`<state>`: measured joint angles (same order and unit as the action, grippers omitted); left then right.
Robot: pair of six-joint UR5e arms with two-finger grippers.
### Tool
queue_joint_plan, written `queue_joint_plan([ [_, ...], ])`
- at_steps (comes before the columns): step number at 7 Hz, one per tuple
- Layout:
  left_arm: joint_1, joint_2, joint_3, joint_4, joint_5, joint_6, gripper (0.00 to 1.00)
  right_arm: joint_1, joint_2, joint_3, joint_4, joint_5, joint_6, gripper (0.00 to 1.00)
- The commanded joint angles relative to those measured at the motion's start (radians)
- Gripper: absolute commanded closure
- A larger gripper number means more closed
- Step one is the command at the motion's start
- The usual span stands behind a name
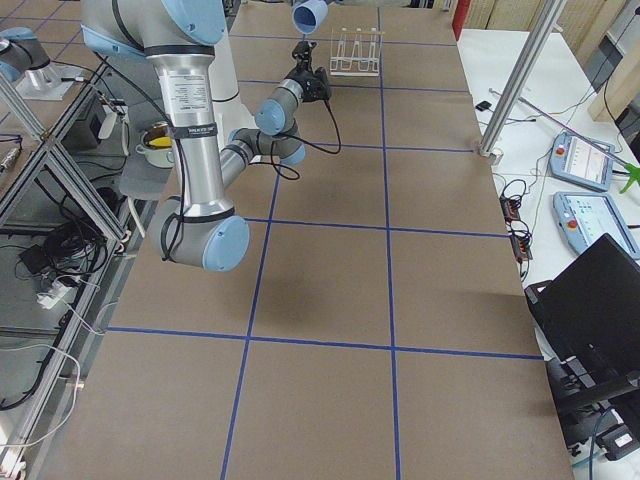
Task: Hang cup on cup holder
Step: 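Open the right gripper and withdraw it while the left gripper pulls the cup away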
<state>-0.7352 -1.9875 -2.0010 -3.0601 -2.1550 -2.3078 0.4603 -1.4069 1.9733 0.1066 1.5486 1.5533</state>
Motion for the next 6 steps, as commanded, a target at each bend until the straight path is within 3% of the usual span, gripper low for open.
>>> queue_joint_plan([
  [1, -0.022, 0.033, 0.001, 0.010, 0.017, 0.088, 1.00, 0.200, -0.079, -0.011, -0.145, 0.169, 0.047, 0.00],
  [2, -0.073, 0.051, 0.001, 0.026, 0.008, 0.105, 1.00, 0.313, -0.079, -0.016, -0.312, 0.289, 0.045, 0.00],
  [3, -0.119, 0.053, 0.002, 0.081, -0.041, 0.138, 1.00, 0.446, -0.070, -0.016, -0.462, 0.468, 0.036, 0.00],
  [4, -0.177, 0.053, -0.004, 0.193, -0.142, 0.260, 1.00, 0.575, -0.070, -0.039, -0.558, 0.616, 0.018, 0.00],
  [5, -0.244, 0.053, -0.007, 0.312, -0.225, 0.353, 1.00, 0.666, -0.079, -0.094, -0.605, 0.718, -0.092, 0.00],
  [6, -0.327, 0.049, -0.009, 0.413, -0.318, 0.448, 1.00, 0.726, -0.104, -0.134, -0.676, 0.757, -0.234, 0.00],
])
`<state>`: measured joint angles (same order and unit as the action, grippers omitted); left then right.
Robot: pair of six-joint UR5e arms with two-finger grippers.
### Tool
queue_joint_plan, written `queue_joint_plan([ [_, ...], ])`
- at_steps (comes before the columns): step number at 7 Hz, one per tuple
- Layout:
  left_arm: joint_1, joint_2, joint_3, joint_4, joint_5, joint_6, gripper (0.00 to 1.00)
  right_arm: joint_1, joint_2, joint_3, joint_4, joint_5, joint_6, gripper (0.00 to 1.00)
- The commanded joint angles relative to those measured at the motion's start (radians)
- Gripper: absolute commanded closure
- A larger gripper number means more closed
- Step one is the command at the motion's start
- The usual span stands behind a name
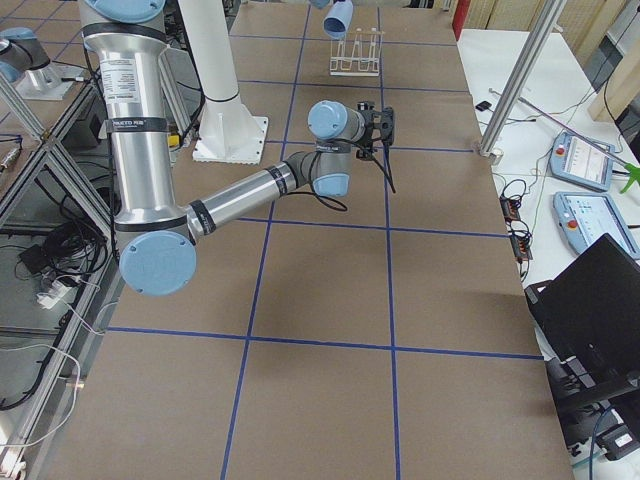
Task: Hang cup on cup holder
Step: 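Open the right gripper and withdraw it while the left gripper pulls the cup away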
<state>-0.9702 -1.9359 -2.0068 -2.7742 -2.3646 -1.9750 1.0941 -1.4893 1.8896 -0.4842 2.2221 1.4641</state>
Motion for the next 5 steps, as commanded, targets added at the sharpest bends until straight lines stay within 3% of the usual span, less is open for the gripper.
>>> queue_joint_plan([
  [1, -0.185, -0.005, -0.003, 0.251, -0.193, 0.240, 1.00, 0.133, -0.063, -0.053, -0.217, 0.087, -0.341, 0.00],
  [5, -0.272, 0.011, -0.009, 0.529, -0.229, 0.640, 1.00, 0.301, -0.167, -0.055, -0.705, 0.067, -1.106, 0.00],
])
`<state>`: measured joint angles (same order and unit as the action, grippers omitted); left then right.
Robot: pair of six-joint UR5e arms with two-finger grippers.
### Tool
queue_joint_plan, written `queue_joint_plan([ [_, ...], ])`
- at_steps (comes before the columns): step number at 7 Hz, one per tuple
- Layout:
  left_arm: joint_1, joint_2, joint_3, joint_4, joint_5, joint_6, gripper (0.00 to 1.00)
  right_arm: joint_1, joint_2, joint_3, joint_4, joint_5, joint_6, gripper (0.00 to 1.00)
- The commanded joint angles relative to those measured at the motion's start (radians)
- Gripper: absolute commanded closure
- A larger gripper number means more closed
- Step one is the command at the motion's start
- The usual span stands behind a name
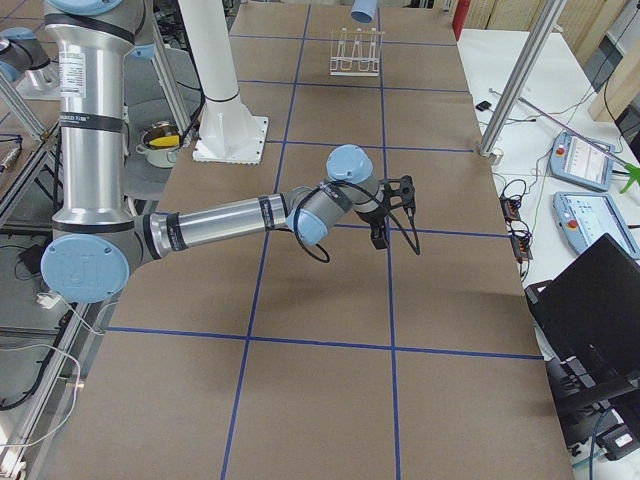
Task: Hang cup on cup holder
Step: 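Carry the cup with the left gripper over the wire rack's hooks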
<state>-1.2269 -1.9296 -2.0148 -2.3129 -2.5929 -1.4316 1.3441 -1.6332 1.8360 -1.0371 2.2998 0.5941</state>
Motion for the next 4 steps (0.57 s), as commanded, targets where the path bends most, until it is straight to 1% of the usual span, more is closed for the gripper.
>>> queue_joint_plan([
  [1, -0.034, 0.014, -0.001, 0.129, 0.000, 0.194, 1.00, 0.116, -0.027, -0.001, -0.322, -0.019, -0.451, 0.00],
  [2, -0.052, 0.014, -0.001, 0.192, 0.005, 0.276, 1.00, 0.153, -0.019, -0.001, -0.486, -0.049, -0.611, 0.00],
  [3, -0.071, 0.014, -0.001, 0.254, 0.013, 0.369, 1.00, 0.182, -0.008, -0.001, -0.623, -0.072, -0.707, 0.00],
  [4, -0.078, 0.032, -0.002, 0.300, 0.078, 0.484, 1.00, 0.202, -0.011, 0.000, -0.683, -0.077, -0.767, 0.00],
])
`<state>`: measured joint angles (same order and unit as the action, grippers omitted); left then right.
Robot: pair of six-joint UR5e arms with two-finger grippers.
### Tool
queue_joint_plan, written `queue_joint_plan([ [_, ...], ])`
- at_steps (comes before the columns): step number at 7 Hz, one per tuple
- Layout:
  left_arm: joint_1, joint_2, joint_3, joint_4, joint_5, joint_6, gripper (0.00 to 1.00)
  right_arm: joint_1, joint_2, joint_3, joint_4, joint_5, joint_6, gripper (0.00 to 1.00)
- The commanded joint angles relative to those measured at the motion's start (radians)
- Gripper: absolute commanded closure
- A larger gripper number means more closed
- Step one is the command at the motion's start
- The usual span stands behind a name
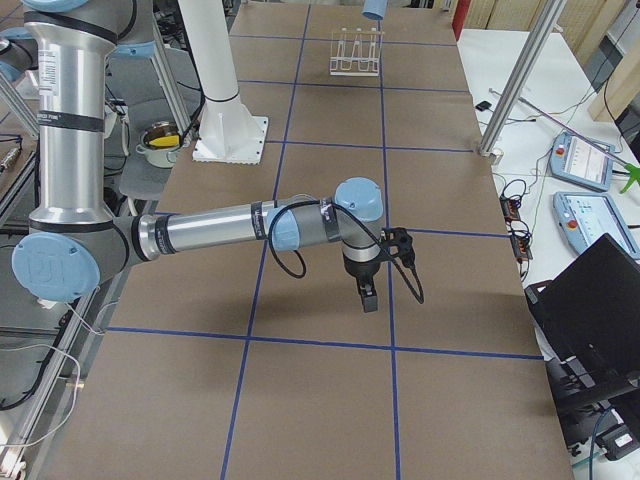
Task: Hang cup on cup holder
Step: 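Carry the cup with the left gripper over the wire rack's hooks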
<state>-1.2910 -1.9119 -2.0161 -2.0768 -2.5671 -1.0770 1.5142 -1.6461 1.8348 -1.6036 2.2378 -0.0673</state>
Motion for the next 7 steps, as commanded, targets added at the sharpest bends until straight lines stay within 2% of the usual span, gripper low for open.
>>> queue_joint_plan([
  [1, 0.007, 0.051, -0.003, 0.096, 0.155, 0.247, 1.00, 0.038, -0.001, 0.000, -0.118, -0.015, -0.114, 0.00],
  [3, 0.019, 0.103, -0.004, 0.165, 0.275, 0.411, 1.00, 0.038, -0.009, 0.000, -0.113, -0.014, -0.114, 0.00],
  [5, 0.048, 0.155, -0.007, 0.254, 0.439, 0.553, 1.00, 0.038, -0.011, -0.002, -0.110, -0.010, -0.114, 0.00],
  [7, 0.132, 0.195, -0.006, 0.285, 0.478, 0.557, 1.00, 0.038, -0.014, 0.000, -0.108, -0.006, -0.114, 0.00],
])
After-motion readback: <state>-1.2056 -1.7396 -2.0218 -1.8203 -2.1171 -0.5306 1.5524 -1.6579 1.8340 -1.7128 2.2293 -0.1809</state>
